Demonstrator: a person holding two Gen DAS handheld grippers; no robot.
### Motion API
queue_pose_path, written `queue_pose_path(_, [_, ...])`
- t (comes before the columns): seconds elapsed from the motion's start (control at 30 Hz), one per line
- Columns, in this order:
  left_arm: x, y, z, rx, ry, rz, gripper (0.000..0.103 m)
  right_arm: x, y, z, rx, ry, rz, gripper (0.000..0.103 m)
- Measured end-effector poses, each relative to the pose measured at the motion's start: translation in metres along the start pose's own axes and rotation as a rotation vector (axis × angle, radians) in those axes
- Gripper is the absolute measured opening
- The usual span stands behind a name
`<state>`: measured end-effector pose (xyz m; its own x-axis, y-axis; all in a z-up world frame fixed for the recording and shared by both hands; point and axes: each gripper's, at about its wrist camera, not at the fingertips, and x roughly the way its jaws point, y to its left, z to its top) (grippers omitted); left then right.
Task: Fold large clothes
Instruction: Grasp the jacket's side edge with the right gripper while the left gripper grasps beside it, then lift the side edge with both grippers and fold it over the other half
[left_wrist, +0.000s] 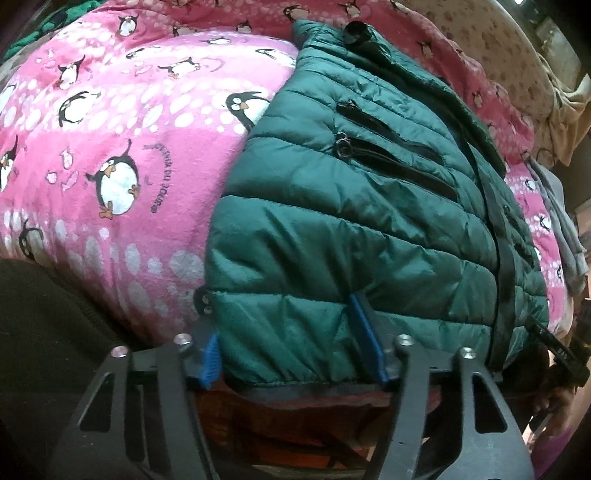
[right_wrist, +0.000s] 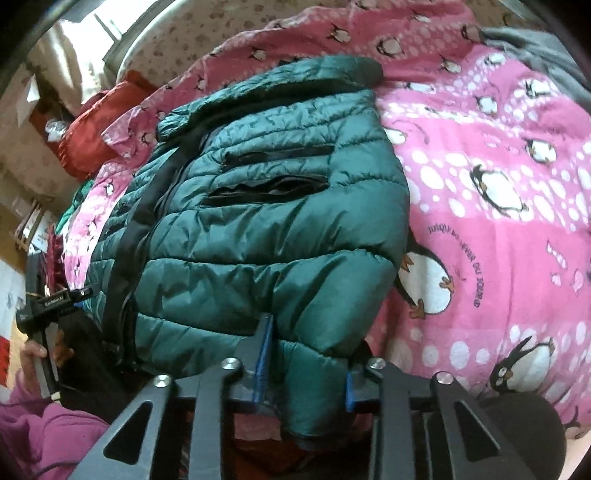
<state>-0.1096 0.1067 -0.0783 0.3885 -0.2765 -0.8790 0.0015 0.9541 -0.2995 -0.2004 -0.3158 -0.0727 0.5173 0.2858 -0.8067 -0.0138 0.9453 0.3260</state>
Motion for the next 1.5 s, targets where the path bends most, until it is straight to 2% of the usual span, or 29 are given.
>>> queue_pose_path(0.07, [-0.002, 0.002, 0.000, -0.004, -0.003, 0.003, 0.045, 0.000, 0.002, 0.001, -0.004, -0.005, -0.001, 0.024])
queue_pose_path(0.13, [-0.007, 0.003, 0.000, 0.003, -0.013, 0.010, 0.028, -0.002, 0.002, 0.003, -0.002, -0.015, -0.001, 0.021])
queue_pose_path(0.2, [-0.014, 0.003, 0.000, 0.013, -0.026, 0.011, 0.019, -0.007, 0.004, 0.005, -0.005, -0.036, 0.001, 0.018])
queue_pose_path(0.33, [-0.028, 0.001, 0.003, 0.022, -0.038, -0.030, 0.013, -0.025, 0.008, 0.009, -0.012, -0.094, 0.030, 0.014])
queue_pose_path(0.5, [-0.052, -0.003, 0.010, 0.031, -0.099, -0.075, 0.012, -0.045, 0.010, 0.022, 0.013, -0.163, 0.106, 0.014])
queue_pose_path(0.7, [-0.066, -0.004, 0.022, 0.010, -0.152, -0.102, 0.012, -0.056, 0.011, 0.035, 0.039, -0.217, 0.133, 0.014])
queue_pose_path(1.0, [-0.085, -0.011, 0.053, 0.004, -0.243, -0.129, 0.012, -0.071, 0.013, 0.060, 0.057, -0.296, 0.136, 0.014])
queue_pose_path(1.5, [-0.099, -0.035, 0.114, 0.013, -0.367, -0.110, 0.012, -0.071, 0.002, 0.111, 0.097, -0.375, 0.103, 0.014])
